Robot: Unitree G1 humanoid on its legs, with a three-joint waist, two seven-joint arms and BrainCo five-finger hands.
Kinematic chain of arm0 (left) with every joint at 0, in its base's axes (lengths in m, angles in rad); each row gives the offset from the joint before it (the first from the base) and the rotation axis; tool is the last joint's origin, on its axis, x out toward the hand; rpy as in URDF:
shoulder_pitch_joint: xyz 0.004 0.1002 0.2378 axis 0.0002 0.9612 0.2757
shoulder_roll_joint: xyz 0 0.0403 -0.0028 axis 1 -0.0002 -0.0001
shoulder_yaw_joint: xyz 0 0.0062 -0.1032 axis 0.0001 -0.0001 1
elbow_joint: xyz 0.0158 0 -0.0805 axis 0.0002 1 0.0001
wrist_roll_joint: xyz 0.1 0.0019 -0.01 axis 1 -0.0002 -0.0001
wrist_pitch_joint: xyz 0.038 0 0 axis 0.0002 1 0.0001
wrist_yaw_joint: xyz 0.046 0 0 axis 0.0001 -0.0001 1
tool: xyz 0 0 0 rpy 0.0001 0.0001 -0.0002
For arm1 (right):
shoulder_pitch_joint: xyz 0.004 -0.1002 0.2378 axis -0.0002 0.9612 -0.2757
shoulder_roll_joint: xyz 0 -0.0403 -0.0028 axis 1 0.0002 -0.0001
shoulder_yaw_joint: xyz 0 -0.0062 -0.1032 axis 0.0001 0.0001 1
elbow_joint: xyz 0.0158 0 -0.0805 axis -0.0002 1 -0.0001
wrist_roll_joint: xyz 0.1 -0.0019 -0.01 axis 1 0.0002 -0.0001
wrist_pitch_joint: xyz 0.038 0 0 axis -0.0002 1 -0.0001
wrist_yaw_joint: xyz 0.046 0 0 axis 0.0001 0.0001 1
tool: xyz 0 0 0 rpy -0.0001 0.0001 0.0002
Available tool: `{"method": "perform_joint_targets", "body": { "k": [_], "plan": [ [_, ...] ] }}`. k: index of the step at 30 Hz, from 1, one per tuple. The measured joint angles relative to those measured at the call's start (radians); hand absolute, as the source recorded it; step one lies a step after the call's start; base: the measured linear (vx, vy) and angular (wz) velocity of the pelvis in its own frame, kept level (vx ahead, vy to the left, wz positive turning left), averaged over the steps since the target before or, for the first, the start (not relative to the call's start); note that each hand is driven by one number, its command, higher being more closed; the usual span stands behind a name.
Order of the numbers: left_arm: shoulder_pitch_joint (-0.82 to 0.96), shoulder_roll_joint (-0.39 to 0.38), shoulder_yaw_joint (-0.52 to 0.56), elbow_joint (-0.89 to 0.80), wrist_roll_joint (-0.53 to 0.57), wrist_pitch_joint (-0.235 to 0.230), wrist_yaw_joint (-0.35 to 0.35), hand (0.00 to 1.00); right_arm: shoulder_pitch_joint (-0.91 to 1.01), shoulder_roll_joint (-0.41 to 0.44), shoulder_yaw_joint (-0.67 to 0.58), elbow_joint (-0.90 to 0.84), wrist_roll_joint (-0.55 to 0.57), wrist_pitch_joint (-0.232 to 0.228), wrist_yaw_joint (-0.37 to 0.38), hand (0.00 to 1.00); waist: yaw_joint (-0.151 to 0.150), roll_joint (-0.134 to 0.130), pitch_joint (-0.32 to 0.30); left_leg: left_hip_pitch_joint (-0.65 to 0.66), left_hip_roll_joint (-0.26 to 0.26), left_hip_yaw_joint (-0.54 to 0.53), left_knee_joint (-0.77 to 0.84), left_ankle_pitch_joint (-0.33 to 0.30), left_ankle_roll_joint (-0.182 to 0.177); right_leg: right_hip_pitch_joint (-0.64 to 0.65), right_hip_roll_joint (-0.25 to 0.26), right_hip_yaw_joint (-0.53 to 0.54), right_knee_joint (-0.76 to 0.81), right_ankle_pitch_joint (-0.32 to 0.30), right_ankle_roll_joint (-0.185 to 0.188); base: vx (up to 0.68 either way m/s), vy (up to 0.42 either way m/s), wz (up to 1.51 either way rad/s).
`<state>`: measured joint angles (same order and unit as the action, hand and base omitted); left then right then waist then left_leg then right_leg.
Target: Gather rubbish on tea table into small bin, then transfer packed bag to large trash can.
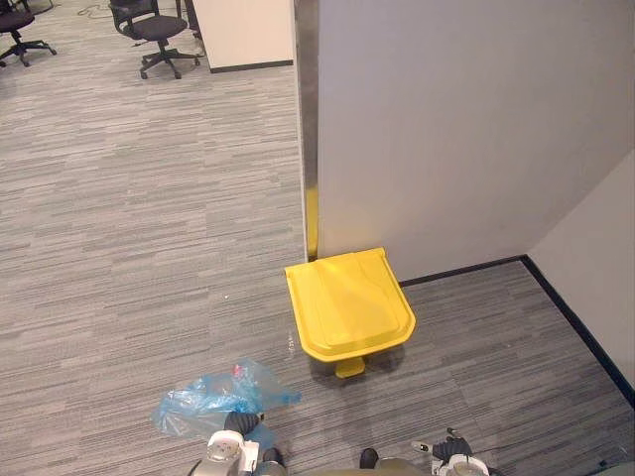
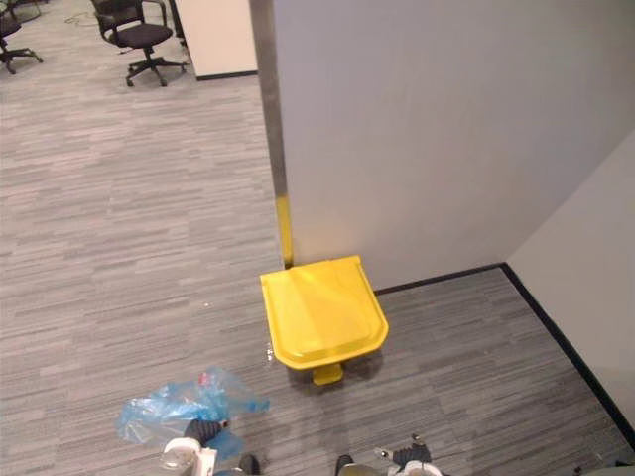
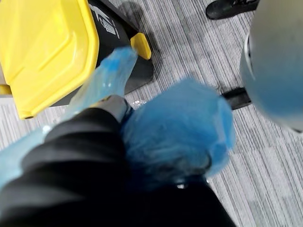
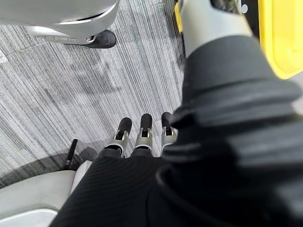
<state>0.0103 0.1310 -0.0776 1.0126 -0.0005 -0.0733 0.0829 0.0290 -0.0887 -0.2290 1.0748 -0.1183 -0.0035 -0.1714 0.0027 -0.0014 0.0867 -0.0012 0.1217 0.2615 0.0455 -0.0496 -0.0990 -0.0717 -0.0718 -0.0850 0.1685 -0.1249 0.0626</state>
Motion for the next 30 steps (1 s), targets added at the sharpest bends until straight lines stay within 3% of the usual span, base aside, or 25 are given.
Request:
{"method": "perform_joint_targets", "body": {
  "k": [2, 5, 6, 7, 8, 9, 11, 13, 14, 15, 16, 18, 19, 20, 22, 25, 28, 30],
  "plan": [
    [0.0, 0.004, 0.0, 0.0, 0.0, 0.0, 0.0, 1.0, -0.01, 0.002, 0.0, 0.0, 0.0, 0.001, 0.0, 0.0, 0.0, -0.007, 0.011, -0.012, -0.008, 0.007, 0.05, -0.044, 0.014, -0.022, -0.017, 0.016, 0.057, -0.037, 0.018, 0.04, 0.049, -0.12],
    [-0.01, 0.005, -0.007, -0.001, -0.001, 0.0, 0.0, 1.0, -0.018, 0.003, -0.003, -0.001, 0.001, 0.001, 0.0, 0.0, -0.004, -0.024, 0.031, -0.051, -0.028, 0.003, 0.172, -0.131, 0.036, -0.091, -0.069, 0.026, 0.26, -0.096, 0.078, 0.1, 0.091, -0.01],
    [-0.016, 0.01, -0.017, -0.001, 0.0, 0.0, 0.001, 1.0, -0.028, 0.003, -0.004, -0.001, 0.001, 0.001, 0.0, 0.0, -0.005, -0.028, 0.048, -0.043, -0.035, 0.001, 0.198, -0.155, 0.045, -0.145, -0.089, 0.027, 0.399, -0.083, 0.104, 0.09, 0.11, 0.02],
    [-0.021, 0.012, -0.016, -0.004, -0.001, 0.0, 0.0, 1.0, -0.033, 0.005, -0.005, -0.007, 0.002, 0.001, 0.0, 0.0, -0.009, -0.032, 0.069, -0.026, -0.035, -0.001, 0.224, -0.179, 0.053, -0.202, -0.107, 0.025, 0.552, -0.032, 0.168, 0.07, 0.11, 0.09],
    [-0.017, 0.009, -0.016, -0.01, -0.001, 0.001, 0.001, 1.0, -0.034, 0.002, -0.008, -0.025, 0.004, -0.004, -0.002, 0.0, -0.011, -0.024, 0.084, -0.011, -0.022, -0.008, 0.25, -0.207, 0.058, -0.251, -0.107, 0.023, 0.634, -0.018, 0.156, 0.18, 0.117, 0.08],
    [-0.02, 0.008, -0.015, -0.015, -0.002, 0.002, 0.002, 1.0, -0.027, 0.006, -0.004, -0.046, 0.003, -0.004, -0.004, 0.0, -0.011, -0.029, 0.092, 0.008, 0.007, -0.015, 0.308, -0.264, 0.059, -0.287, -0.091, -0.032, 0.623, -0.076, 0.073, 0.14, 0.043, 0.04],
    [-0.025, 0.01, -0.017, -0.022, -0.002, 0.002, 0.002, 1.0, -0.024, 0.014, -0.004, -0.062, 0.003, -0.004, -0.004, 0.0, -0.008, -0.034, 0.095, 0.023, 0.022, -0.014, 0.331, -0.295, 0.051, -0.323, -0.078, -0.082, 0.54, -0.072, 0.057, 0.17, 0.008, -0.02],
    [-0.047, 0.003, -0.017, -0.023, -0.001, 0.002, 0.001, 1.0, -0.019, 0.022, -0.011, -0.082, 0.004, -0.006, -0.004, 0.0, -0.012, -0.038, 0.102, 0.039, 0.029, -0.011, 0.36, -0.336, 0.042, -0.374, -0.061, -0.125, 0.343, -0.004, 0.043, 0.3, -0.04, 0.04],
    [-0.054, -0.011, -0.013, -0.022, -0.002, 0.002, 0.002, 1.0, -0.016, 0.019, -0.02, -0.082, 0.002, -0.002, -0.004, 0.0, -0.018, -0.023, 0.107, 0.054, 0.043, -0.014, 0.383, -0.357, 0.035, -0.303, -0.06, -0.141, 0.287, 0.051, 0.044, 0.39, -0.067, 0.03],
    [-0.056, -0.014, -0.008, -0.031, -0.001, -0.001, 0.0, 1.0, -0.01, 0.033, -0.028, -0.082, 0.0, 0.009, -0.006, 0.0, -0.006, -0.044, 0.099, 0.067, 0.036, -0.003, 0.384, -0.366, 0.017, -0.234, -0.069, -0.14, 0.202, 0.119, 0.004, 0.42, -0.072, -0.19],
    [-0.071, -0.034, 0.012, -0.032, -0.001, -0.002, 0.0, 1.0, -0.026, 0.021, -0.042, -0.081, -0.002, 0.017, -0.005, 0.0, 0.012, -0.007, 0.132, 0.08, 0.062, -0.007, 0.403, -0.367, -0.009, -0.237, -0.055, -0.148, 0.256, 0.127, -0.06, 0.43, -0.059, -0.09],
    [-0.088, -0.058, 0.024, -0.051, -0.001, -0.002, 0.001, 1.0, -0.021, 0.017, -0.083, -0.1, 0.0, 0.021, -0.01, 0.0, 0.0, -0.013, 0.15, 0.132, 0.028, -0.027, 0.381, -0.339, -0.031, -0.278, -0.114, -0.152, 0.455, 0.038, -0.052, 0.39, -0.091, 0.28],
    [-0.084, -0.067, 0.023, -0.058, -0.001, -0.006, 0.001, 1.0, 0.003, 0.017, -0.083, -0.123, -0.002, 0.019, -0.009, 0.0, -0.003, -0.016, 0.145, 0.162, 0.03, -0.032, 0.379, -0.339, -0.032, -0.31, -0.106, -0.149, 0.512, -0.029, -0.033, 0.33, -0.198, 0.31],
    [-0.07, -0.045, 0.037, -0.056, 0.0, -0.007, 0.0, 1.0, 0.012, 0.03, -0.059, -0.122, -0.004, 0.02, -0.001, 0.0, 0.007, -0.033, 0.117, 0.161, 0.03, -0.044, 0.391, -0.34, -0.031, -0.293, -0.093, -0.158, 0.462, -0.069, -0.098, 0.34, -0.236, 0.31],
    [-0.07, -0.048, 0.066, -0.048, 0.017, -0.003, -0.002, 1.0, 0.011, 0.039, -0.082, -0.118, -0.026, 0.021, 0.004, 0.0, -0.002, -0.012, 0.096, 0.18, 0.067, -0.081, 0.376, -0.333, -0.038, -0.259, -0.07, -0.219, 0.457, -0.11, -0.093, 0.37, -0.22, 0.26],
    [-0.071, -0.05, 0.078, -0.044, 0.023, -0.003, -0.006, 1.0, -0.023, 0.032, -0.08, -0.075, -0.043, 0.021, 0.011, 0.0, 0.005, 0.003, 0.083, 0.21, 0.116, -0.082, 0.314, -0.277, -0.048, -0.227, -0.002, -0.236, 0.409, -0.103, -0.129, 0.31, -0.174, -0.1],
    [-0.072, -0.052, 0.078, -0.039, 0.031, -0.004, -0.02, 1.0, -0.032, 0.012, -0.055, -0.036, -0.063, 0.019, 0.018, 0.0, -0.005, 0.003, 0.053, 0.245, 0.107, -0.093, 0.206, -0.258, -0.039, -0.2, 0.02, -0.237, 0.356, -0.09, -0.146, 0.16, -0.068, -0.05],
    [-0.072, -0.037, 0.072, -0.039, 0.031, -0.004, -0.024, 1.0, -0.028, 0.009, -0.026, -0.028, -0.062, 0.016, 0.019, 0.0, -0.009, -0.002, 0.038, 0.247, 0.104, -0.102, 0.198, -0.258, -0.039, -0.186, 0.025, -0.237, 0.342, -0.077, -0.138, 0.02, 0.016, 0.04]
  ]
}}
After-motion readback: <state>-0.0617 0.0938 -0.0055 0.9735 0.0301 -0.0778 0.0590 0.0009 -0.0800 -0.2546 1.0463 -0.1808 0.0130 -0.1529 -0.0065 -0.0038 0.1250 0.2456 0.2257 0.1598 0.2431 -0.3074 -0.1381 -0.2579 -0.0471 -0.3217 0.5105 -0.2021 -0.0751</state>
